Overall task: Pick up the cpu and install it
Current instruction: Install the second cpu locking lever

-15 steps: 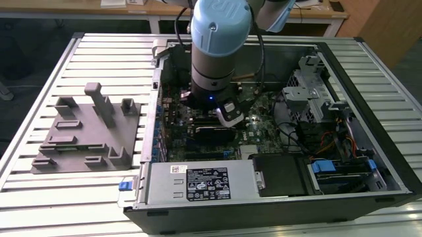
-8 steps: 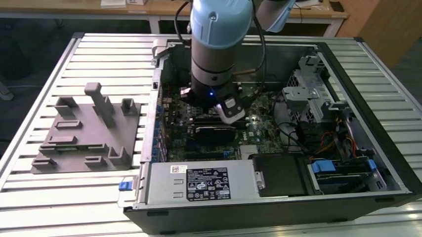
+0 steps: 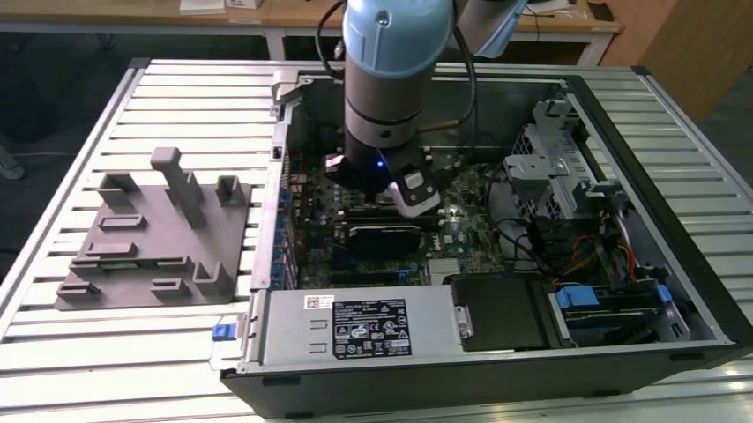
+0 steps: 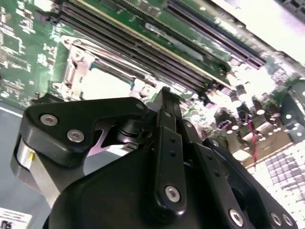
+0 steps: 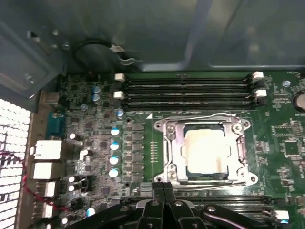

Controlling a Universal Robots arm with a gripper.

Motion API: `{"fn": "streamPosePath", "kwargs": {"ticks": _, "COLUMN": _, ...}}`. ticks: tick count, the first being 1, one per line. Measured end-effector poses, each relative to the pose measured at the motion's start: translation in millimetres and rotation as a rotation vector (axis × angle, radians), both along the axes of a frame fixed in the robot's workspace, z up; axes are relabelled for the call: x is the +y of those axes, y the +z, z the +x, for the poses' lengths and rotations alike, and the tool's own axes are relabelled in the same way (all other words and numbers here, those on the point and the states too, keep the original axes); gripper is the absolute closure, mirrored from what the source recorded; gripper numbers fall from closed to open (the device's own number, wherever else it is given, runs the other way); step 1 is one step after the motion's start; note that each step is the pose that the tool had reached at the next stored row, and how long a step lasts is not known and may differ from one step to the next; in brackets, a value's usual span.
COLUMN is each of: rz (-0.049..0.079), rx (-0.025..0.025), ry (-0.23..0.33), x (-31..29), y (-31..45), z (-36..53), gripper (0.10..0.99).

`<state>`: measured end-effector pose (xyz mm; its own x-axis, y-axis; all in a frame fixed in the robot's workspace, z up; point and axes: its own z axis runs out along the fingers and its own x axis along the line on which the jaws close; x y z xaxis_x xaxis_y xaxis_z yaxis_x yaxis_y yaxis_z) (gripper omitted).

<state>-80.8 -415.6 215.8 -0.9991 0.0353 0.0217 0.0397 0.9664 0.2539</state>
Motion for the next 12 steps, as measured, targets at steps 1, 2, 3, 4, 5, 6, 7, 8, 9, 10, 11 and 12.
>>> {"fn": "streamPosePath", "kwargs": {"ticks": 1, "rz": -0.001, "rx": -0.0001, "ry": -0.002, "x": 0.8, "y": 0.0, "z": 2.0, "gripper": 0.980}}
{"fn": "streamPosePath", "kwargs": {"ticks": 2, "rz": -0.003, "rx": 0.0000, "ry": -0.004, "x": 1.5, "y": 0.0, "z": 3.9, "gripper": 0.980}}
{"fn": "streamPosePath", "kwargs": {"ticks": 3, "rz": -0.004, "rx": -0.0001, "ry": -0.006, "x": 2.2, "y": 0.0, "z": 5.9, "gripper": 0.980}}
{"fn": "streamPosePath", "kwargs": {"ticks": 4, "rz": -0.006, "rx": -0.0001, "ry": -0.008, "x": 2.9, "y": 0.0, "z": 7.9, "gripper": 0.980}}
{"fn": "streamPosePath", "kwargs": {"ticks": 5, "rz": -0.009, "rx": 0.0000, "ry": -0.010, "x": 3.5, "y": 0.0, "z": 9.7, "gripper": 0.980}}
{"fn": "streamPosePath", "kwargs": {"ticks": 6, "rz": -0.014, "rx": 0.0000, "ry": -0.012, "x": 4.3, "y": 0.0, "z": 11.4, "gripper": 0.980}}
{"fn": "streamPosePath", "kwargs": {"ticks": 7, "rz": -0.019, "rx": -0.0001, "ry": -0.014, "x": 5.1, "y": 0.0, "z": 12.6, "gripper": 0.980}}
{"fn": "streamPosePath", "kwargs": {"ticks": 8, "rz": -0.026, "rx": -0.0001, "ry": -0.015, "x": 6.0, "y": 0.0, "z": 13.7, "gripper": 0.980}}
{"fn": "streamPosePath", "kwargs": {"ticks": 9, "rz": -0.032, "rx": -0.0001, "ry": -0.016, "x": 7.0, "y": 0.0, "z": 14.6, "gripper": 0.980}}
{"fn": "streamPosePath", "kwargs": {"ticks": 10, "rz": -0.039, "rx": -0.0001, "ry": -0.017, "x": 7.9, "y": 0.0, "z": 15.6, "gripper": 0.980}}
{"fn": "streamPosePath", "kwargs": {"ticks": 11, "rz": -0.048, "rx": -0.0002, "ry": -0.018, "x": 9.0, "y": 0.0, "z": 16.6, "gripper": 0.980}}
{"fn": "streamPosePath", "kwargs": {"ticks": 12, "rz": -0.055, "rx": -0.0003, "ry": -0.019, "x": 10.2, "y": 0.0, "z": 17.5, "gripper": 0.980}}
